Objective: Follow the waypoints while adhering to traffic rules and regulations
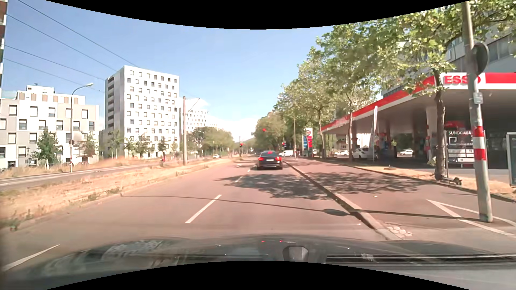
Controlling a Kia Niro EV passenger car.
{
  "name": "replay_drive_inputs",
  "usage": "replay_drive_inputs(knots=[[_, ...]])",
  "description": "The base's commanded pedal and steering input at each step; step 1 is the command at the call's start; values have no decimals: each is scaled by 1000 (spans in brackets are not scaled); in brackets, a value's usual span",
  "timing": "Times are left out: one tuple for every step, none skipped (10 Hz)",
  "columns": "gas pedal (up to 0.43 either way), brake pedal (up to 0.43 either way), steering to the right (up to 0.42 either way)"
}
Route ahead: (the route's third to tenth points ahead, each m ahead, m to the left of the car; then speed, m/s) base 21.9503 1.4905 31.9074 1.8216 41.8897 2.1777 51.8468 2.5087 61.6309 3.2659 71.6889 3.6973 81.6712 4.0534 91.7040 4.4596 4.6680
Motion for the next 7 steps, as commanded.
replay_drive_inputs(knots=[[0,0,-13],[0,0,-13],[0,0,-10],[0,0,-7],[0,0,-6],[0,0,-5],[0,0,-5]])
